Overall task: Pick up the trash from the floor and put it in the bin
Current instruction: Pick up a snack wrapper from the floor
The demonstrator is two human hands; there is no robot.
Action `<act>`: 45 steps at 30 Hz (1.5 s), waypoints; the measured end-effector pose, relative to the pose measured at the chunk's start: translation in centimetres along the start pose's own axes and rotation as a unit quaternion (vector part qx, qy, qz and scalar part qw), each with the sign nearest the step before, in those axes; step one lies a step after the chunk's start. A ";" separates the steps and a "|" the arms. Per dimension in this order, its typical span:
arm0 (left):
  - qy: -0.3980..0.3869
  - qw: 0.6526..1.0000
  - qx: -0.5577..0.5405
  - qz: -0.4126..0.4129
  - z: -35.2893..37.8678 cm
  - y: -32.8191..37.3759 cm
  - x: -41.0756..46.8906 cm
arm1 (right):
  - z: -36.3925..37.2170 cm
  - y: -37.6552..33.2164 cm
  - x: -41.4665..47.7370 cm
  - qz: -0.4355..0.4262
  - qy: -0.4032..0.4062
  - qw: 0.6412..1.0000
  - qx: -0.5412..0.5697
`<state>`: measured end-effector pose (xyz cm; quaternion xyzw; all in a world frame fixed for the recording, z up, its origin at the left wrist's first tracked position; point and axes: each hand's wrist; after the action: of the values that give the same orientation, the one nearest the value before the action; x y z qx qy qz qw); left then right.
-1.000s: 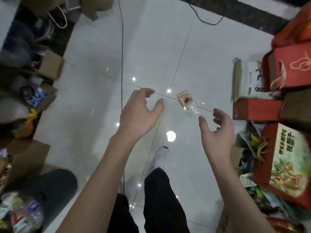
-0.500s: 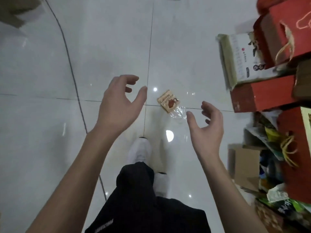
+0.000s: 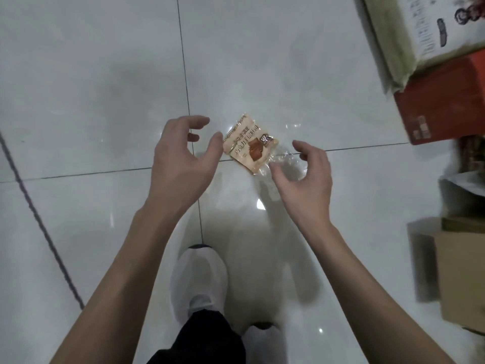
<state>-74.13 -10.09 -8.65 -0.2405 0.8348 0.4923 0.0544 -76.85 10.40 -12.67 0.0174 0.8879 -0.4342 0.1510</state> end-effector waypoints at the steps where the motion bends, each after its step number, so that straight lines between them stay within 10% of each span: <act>1: -0.002 1.000 0.000 0.000 0.4 -0.3 0.4 | 0.4 0.5 0.6 -0.002 -0.005 1.000 -0.006; 14: 0.013 1.000 -0.006 -0.009 -0.7 -1.9 2.3 | 6.2 2.7 2.9 0.007 -0.083 0.979 -0.188; 23: 0.041 0.999 -0.010 -0.025 -3.1 -2.0 1.0 | 4.0 -0.6 3.6 -0.017 -0.022 0.994 -0.107; 45: 0.173 0.975 -0.100 -0.094 -33.8 32.1 -27.0 | -21.8 -45.1 -18.7 -0.062 -0.072 0.995 0.026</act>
<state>-60.10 -16.53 42.95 -0.4040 0.7514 0.5172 -0.0690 -71.83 1.13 39.81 -0.0654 0.8626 -0.4656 0.1870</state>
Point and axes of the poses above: each hand's wrist, its own x-axis towards the middle knuckle, its own z-axis out of the palm, y = z × x, and after that the axes turned 9 degrees about -y, right-handed
